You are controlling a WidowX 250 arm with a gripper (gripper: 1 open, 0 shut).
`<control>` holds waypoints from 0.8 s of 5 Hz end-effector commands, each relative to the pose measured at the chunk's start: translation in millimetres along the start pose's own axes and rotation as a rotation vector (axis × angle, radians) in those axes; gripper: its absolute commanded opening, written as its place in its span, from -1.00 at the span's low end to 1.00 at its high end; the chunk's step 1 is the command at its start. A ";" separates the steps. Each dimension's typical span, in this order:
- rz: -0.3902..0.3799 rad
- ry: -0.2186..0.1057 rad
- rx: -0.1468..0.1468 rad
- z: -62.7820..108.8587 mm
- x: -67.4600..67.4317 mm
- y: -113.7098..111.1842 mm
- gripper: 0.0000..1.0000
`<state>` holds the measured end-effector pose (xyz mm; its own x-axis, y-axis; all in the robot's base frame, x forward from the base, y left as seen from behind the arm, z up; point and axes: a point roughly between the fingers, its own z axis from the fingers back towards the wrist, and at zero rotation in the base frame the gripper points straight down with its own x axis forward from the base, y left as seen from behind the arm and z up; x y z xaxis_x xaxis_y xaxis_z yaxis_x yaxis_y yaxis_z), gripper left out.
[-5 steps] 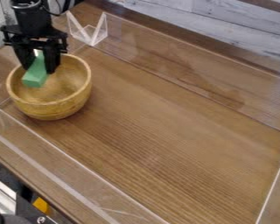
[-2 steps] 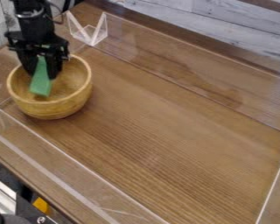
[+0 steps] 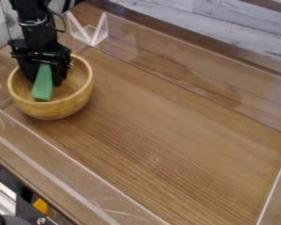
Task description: Put the green block in the brown bowl
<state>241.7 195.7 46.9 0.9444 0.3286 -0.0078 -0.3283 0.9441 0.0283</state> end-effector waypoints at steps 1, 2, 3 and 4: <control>0.027 -0.047 0.015 17.1 11.2 3.7 -1.00; 0.068 -0.043 0.013 19.5 12.4 5.7 -1.00; 0.081 -0.040 0.012 14.7 9.7 -8.2 -1.00; 0.090 -0.037 0.014 8.7 7.2 -22.4 -1.00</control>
<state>252.1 174.1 43.9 0.9134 0.4070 -0.0051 -0.4066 0.9130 0.0324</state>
